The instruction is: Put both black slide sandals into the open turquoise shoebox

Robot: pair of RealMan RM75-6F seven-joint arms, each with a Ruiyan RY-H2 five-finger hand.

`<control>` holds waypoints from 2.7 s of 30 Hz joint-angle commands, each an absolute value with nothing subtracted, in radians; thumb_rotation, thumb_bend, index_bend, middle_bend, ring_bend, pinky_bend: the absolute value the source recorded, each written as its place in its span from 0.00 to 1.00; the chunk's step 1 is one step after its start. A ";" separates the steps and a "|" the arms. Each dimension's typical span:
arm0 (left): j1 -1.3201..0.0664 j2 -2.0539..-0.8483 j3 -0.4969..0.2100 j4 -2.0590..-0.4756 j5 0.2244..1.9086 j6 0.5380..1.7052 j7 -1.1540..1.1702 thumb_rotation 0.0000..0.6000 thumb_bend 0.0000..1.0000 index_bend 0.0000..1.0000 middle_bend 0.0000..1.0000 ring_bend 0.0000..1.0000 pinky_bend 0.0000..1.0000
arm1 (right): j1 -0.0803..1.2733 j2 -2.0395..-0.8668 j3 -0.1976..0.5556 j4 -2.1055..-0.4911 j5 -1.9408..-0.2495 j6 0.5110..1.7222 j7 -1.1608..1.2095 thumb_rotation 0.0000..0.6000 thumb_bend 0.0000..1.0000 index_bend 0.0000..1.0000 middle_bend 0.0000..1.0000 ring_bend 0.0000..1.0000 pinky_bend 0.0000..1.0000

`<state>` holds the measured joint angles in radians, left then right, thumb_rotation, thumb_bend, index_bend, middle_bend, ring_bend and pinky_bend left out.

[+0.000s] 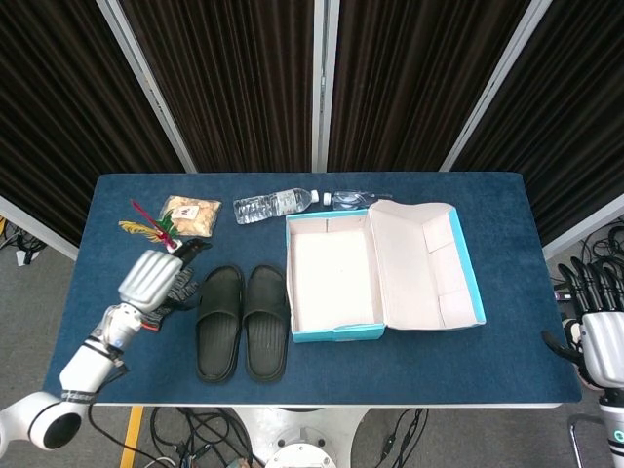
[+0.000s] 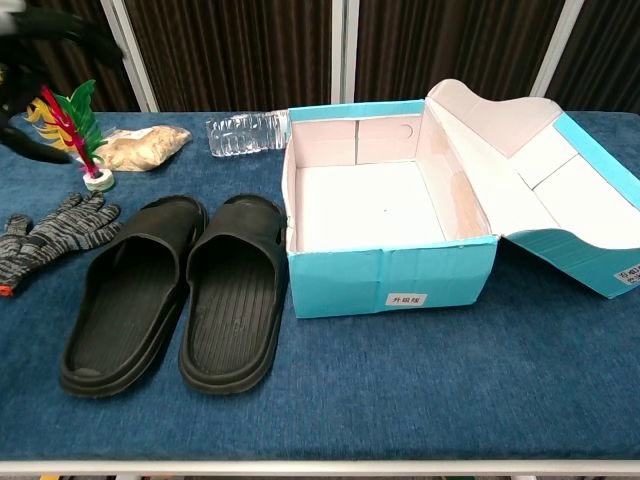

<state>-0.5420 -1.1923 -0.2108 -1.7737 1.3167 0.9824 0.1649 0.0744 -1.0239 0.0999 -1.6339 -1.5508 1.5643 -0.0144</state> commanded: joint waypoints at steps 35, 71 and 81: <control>-1.027 -1.517 -0.209 -1.728 0.260 0.974 0.692 1.00 0.02 0.11 0.12 0.74 0.74 | 0.059 -1.014 0.084 -1.569 -1.544 1.558 0.078 1.00 0.03 0.00 0.02 0.00 0.00; -1.045 -1.564 -0.239 -1.659 0.217 1.039 0.562 1.00 0.02 0.57 0.59 0.92 0.84 | 0.056 -1.023 0.088 -1.540 -1.531 1.554 0.112 1.00 0.04 0.00 0.03 0.00 0.00; -0.960 -1.407 -0.258 -1.832 0.307 1.153 0.510 1.00 0.02 0.56 0.58 0.91 0.84 | 0.052 -1.023 0.088 -1.529 -1.537 1.566 0.126 1.00 0.04 0.00 0.03 0.00 0.00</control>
